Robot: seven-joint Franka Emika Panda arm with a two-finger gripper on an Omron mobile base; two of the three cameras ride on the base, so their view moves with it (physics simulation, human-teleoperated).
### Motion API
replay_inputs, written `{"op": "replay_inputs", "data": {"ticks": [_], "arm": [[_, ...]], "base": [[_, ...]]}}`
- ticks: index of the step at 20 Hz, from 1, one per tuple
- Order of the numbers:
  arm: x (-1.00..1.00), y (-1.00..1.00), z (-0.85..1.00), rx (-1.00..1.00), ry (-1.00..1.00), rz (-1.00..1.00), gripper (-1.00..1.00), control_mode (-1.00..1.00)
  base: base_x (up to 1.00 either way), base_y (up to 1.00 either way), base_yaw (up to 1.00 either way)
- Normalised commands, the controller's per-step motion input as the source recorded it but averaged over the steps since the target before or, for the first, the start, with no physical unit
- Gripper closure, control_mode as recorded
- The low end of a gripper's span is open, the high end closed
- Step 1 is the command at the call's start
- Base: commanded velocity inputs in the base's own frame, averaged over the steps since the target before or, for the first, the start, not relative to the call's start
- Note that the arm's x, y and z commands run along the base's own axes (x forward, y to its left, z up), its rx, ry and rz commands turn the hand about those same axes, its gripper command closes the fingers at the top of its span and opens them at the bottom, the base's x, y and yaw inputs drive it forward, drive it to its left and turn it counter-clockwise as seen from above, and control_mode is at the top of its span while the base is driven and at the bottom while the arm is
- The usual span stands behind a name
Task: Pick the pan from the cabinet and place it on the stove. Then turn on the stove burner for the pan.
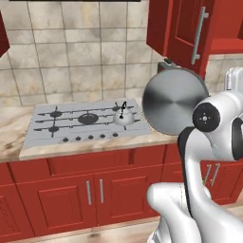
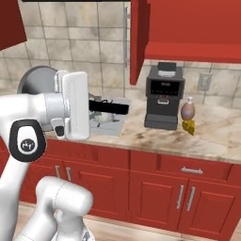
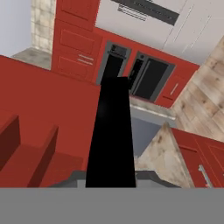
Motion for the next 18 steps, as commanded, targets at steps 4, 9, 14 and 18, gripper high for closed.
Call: {"op": "replay_inputs", "data": {"ticks": [4,9,14,18], "arm": [[0.00,0.00,0.00,0.00,0.00,0.00,1.00,1.00],[0.00,0.00,0.00,0.00,0.00,0.00,1.00,1.00],[0.00,0.00,0.00,0.00,0.00,0.00,1.00,1.00],[0.00,0.00,0.00,0.00,0.00,0.00,1.00,1.00]], "base": [[0.18,0.67,0.00],[0.26,0.59,0.00],[0.37,0.46,0.00],[0.46,0.38,-0.01]]}}
